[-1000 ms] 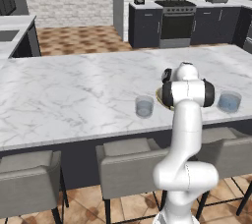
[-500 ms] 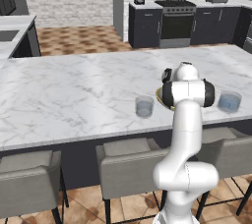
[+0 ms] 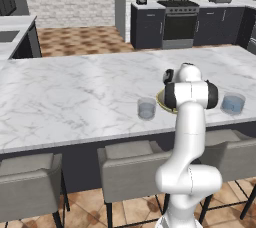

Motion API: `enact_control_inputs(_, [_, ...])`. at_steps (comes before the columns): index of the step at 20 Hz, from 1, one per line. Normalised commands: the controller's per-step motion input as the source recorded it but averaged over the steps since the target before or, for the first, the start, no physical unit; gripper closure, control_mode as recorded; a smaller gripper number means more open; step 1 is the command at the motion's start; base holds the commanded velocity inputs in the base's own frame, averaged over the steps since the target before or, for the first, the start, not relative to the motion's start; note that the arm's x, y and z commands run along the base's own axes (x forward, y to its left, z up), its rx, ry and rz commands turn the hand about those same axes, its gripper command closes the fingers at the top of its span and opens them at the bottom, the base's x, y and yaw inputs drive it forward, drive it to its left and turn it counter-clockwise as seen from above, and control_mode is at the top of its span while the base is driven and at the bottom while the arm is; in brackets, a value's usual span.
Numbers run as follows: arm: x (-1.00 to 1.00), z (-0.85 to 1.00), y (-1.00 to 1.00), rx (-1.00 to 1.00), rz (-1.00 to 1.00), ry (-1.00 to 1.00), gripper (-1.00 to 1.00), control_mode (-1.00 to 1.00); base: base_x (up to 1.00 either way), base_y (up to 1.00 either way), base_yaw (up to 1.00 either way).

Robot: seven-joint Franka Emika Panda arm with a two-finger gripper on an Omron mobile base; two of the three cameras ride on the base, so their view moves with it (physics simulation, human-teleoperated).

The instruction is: There are four ice cubes in the ice bowl. Place two ice cubes in each glass of water.

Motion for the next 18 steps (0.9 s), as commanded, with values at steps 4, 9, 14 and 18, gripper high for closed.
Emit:
enact_control_inputs(4, [0.0, -0.05, 0.2, 0.0, 0.0, 0.0, -1.0, -1.0, 0.0, 0.0, 0.0])
enact_control_inputs(9, [0.0, -0.03, 0.08, 0.0, 0.0, 0.0, -1.0, -1.0, 0.0, 0.0, 0.0])
enact_control_inputs(14, [0.0, -0.13, 0.0, 0.0, 0.0, 0.0, -1.0, -1.0, 0.0, 0.0, 0.0])
enact_control_inputs(18, [-0.08, -0.13, 0.0, 0.0, 0.0, 0.0, -1.0, -1.0, 0.0, 0.0, 0.0])
